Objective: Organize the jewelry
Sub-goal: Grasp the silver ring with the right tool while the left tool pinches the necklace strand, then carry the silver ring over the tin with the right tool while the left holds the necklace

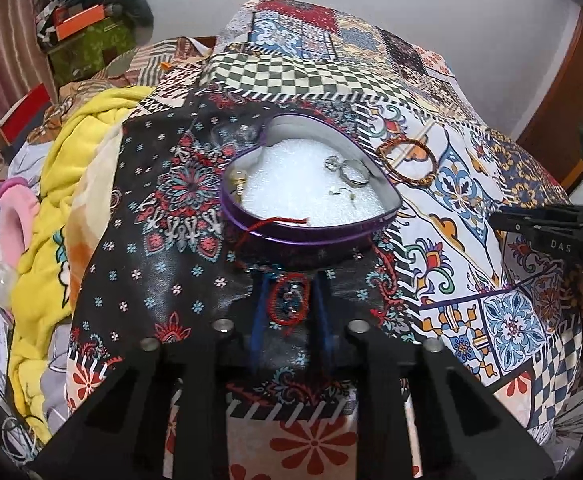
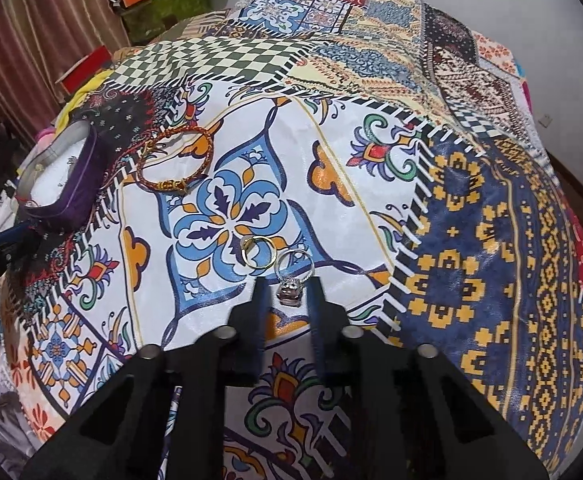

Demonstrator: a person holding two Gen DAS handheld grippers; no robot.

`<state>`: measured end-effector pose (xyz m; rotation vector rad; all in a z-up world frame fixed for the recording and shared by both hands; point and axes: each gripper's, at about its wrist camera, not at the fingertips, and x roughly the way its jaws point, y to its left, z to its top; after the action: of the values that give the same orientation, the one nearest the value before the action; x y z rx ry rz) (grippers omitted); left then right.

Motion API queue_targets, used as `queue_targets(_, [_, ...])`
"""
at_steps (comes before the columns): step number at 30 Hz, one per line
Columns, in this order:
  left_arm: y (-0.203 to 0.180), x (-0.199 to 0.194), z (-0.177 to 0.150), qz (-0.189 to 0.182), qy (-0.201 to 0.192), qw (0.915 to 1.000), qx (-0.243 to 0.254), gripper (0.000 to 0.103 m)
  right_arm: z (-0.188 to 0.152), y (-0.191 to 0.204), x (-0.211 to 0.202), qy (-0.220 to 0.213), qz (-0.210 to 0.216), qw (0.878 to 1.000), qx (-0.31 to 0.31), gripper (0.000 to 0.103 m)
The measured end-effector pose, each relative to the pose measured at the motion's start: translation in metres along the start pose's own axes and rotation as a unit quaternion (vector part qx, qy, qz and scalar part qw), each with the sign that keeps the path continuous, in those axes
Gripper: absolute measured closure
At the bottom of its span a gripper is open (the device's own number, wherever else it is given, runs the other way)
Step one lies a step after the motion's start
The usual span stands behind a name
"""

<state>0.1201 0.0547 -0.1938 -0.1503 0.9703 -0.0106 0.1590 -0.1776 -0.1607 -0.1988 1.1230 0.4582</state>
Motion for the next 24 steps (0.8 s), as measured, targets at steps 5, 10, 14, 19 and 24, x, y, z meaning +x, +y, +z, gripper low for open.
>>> queue_targets(5, [0.007, -0.001, -0.001, 0.000, 0.002, 0.9999, -0.016, 0.097, 0.001, -0.003, -0.002, -0.002, 0.002, 1.000, 0.011, 0.092])
queue_targets(10, [0.008, -0.011, -0.003, 0.003, -0.002, 0.9999, -0.014, 0.097, -0.004, 0.001, -0.014, -0.017, 0.011, 1.000, 0.022, 0.092])
queue_targets(14, [0.012, -0.023, -0.001, 0.005, -0.015, 0.9997, -0.016, 0.097, -0.006, 0.014, -0.028, -0.037, 0.018, 0.999, 0.022, 0.092])
queue_targets(19, [0.011, -0.045, 0.009, 0.006, -0.043, 0.9990, -0.008, 0.097, 0.000, 0.028, -0.047, -0.065, 0.020, 0.998, 0.006, 0.092])
queue_targets(24, [0.006, -0.067, 0.022, -0.001, -0.075, 0.9972, 0.002, 0.097, 0.011, 0.044, -0.066, -0.096, 0.032, 0.995, -0.005, 0.092])
